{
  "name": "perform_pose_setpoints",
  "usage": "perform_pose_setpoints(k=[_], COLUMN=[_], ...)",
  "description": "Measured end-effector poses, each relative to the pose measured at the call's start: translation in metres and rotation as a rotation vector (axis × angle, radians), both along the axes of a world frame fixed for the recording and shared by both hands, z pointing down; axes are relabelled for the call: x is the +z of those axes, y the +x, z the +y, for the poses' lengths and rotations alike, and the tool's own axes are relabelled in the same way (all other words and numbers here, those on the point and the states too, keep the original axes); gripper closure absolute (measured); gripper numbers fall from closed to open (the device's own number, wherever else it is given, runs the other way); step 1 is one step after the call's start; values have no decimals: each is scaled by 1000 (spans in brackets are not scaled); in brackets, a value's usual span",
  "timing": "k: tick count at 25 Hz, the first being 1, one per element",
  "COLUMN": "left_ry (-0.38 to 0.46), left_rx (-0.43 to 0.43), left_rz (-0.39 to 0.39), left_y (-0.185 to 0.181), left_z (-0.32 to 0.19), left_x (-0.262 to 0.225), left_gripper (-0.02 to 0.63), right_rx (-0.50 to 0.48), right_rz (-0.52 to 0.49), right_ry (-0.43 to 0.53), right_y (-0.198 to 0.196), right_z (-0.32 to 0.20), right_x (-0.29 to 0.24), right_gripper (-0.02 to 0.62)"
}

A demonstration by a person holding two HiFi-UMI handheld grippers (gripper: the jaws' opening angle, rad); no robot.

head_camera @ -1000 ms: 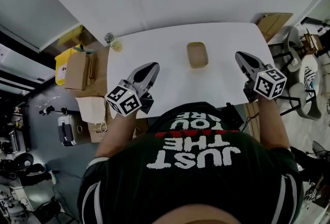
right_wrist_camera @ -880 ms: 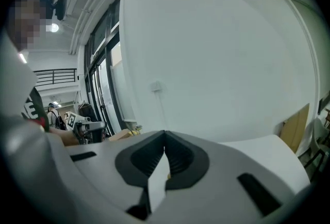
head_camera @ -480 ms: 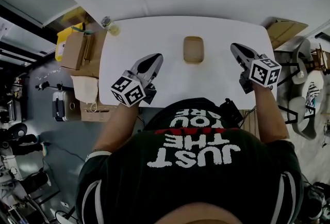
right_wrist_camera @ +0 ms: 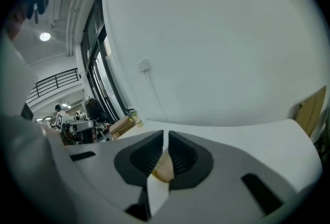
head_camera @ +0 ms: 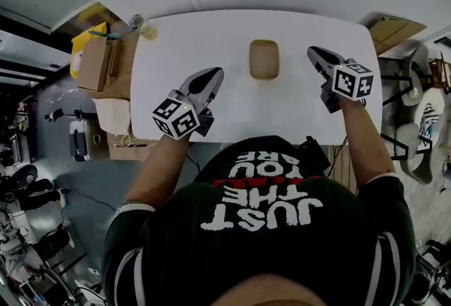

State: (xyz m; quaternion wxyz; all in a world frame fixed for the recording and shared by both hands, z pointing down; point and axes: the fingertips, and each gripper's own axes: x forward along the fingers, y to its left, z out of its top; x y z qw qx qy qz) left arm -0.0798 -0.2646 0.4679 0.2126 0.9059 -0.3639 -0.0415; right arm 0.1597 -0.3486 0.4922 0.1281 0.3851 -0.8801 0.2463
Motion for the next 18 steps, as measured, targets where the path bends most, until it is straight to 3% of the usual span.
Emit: perform_pose_setpoints(k=[8, 11, 18], left_ry=[-67, -90, -135], left_rx=[-12, -12, 10], left_rz=[-3, -5, -1], left_y=[-10, -10, -3], left_z=[-14, -16, -15], left_x=[36, 49, 82], left_gripper=[600, 600, 600], right_rx=[12, 11, 43], right_rz=[37, 17, -71], right_ry=[-151, -211, -360], right_y=[-2, -3, -8], right_z=[-19, -22, -20], right_x=[85, 114, 166], right_gripper=[567, 518, 480])
